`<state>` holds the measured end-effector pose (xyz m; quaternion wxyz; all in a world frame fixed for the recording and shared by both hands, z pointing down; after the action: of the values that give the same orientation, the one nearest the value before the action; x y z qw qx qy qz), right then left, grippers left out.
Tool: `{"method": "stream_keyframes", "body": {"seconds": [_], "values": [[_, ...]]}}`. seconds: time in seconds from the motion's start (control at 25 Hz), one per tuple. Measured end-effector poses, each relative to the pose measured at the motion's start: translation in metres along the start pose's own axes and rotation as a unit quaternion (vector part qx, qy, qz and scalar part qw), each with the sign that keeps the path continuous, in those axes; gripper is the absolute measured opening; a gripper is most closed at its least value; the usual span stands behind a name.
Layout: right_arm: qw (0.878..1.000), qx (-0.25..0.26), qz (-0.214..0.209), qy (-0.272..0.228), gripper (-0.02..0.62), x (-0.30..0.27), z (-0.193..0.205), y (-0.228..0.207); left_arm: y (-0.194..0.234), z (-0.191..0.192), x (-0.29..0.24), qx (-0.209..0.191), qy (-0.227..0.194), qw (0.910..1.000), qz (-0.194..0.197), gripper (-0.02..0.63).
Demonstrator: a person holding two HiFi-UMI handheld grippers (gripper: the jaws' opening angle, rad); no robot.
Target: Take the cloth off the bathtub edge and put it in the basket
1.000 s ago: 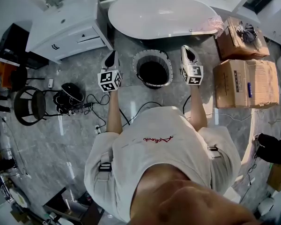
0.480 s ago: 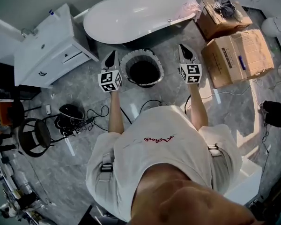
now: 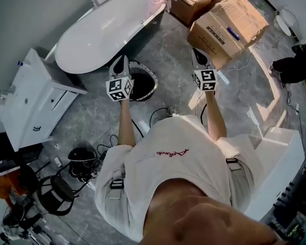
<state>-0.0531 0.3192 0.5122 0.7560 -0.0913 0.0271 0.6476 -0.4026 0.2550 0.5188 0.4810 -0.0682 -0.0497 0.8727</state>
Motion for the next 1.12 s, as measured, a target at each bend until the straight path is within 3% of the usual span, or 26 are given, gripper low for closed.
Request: {"method": "stream_keyframes", "body": {"seconds": [0.36,0.68,0.88,1.12], "values": [[0.994,-0.017,0.111,0.005,0.005,0.069,0.017,-0.068,-0.095,-0.019,-0.084,-0.007,-0.024,0.9903,0.137,0.0],[0.98,-0.031,0.196,0.0,0.005,0.134,0.028,-0.126,-0.193,-0.036,-0.137,-0.018,-0.037,0.9697,0.241,0.0],[0.973,-0.04,0.228,-0.004,0.005,0.167,0.033,-0.171,-0.254,-0.046,-0.166,-0.027,-0.047,0.959,0.278,0.0],[0.968,-0.046,0.246,-0.017,0.005,0.177,0.021,-0.238,-0.312,-0.066,-0.205,-0.034,-0.056,0.9536,0.294,0.0]]}}
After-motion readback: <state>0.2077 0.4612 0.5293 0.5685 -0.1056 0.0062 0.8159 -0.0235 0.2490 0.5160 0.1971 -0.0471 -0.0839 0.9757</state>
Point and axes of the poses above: the fingertips, and each gripper's own axes: x backward along the fingers, y to its left, z out of its underside, the point moved 7 cm from there along x, backward along the fingers, and after that the axes turned 14 degrees about -x, right-handed, at the moved point
